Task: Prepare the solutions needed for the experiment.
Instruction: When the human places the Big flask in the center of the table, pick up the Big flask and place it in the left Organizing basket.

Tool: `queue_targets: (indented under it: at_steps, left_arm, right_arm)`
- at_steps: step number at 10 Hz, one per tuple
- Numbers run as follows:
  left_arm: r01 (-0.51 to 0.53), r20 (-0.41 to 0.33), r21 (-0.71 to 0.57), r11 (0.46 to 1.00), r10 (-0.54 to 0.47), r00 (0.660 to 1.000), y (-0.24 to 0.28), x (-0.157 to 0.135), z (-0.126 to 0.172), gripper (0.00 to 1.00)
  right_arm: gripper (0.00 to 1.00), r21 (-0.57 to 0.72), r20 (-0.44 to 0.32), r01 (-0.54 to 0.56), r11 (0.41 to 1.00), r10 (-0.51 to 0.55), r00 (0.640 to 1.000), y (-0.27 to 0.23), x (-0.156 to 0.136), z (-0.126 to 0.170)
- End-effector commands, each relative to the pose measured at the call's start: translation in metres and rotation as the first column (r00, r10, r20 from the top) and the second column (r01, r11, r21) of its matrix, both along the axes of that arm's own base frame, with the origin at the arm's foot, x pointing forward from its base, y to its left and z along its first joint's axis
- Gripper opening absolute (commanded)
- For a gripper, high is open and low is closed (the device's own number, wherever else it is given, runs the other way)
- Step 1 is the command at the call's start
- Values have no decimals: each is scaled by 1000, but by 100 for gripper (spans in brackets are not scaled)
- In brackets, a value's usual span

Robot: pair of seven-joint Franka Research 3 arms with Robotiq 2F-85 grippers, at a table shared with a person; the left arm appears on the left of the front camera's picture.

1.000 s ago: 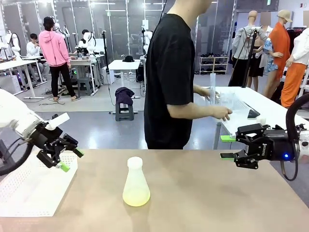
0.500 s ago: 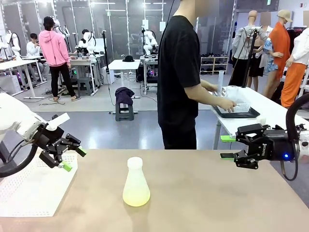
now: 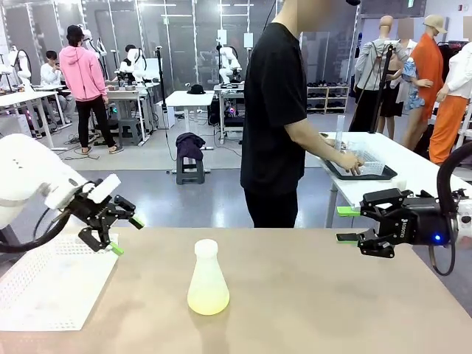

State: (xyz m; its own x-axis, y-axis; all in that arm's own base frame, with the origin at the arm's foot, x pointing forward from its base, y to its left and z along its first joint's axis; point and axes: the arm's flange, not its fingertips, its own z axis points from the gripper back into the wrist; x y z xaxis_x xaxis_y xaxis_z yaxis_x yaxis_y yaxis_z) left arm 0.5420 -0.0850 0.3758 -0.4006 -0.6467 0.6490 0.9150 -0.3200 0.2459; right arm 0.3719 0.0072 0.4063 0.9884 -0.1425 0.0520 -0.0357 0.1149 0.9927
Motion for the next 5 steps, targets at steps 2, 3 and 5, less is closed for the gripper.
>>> queue_targets:
  at_steps: [2, 3, 5]
  left_arm:
    - [-56, 124, 116, 992, 42, 991, -22, 30, -9, 100]
    - [-49, 108, 134, 990, 35, 994, -27, 37, -9, 100]
    - [-13, 50, 70, 997, 10, 999, -37, 53, -8, 100]
  right_arm:
    - [64, 3, 8, 1, 1000, -1, 1000, 1, 0, 1]
    - [64, 3, 8, 1, 1000, -1, 1000, 1, 0, 1]
    - [64, 3, 8, 1, 1000, -1, 1000, 1, 0, 1]
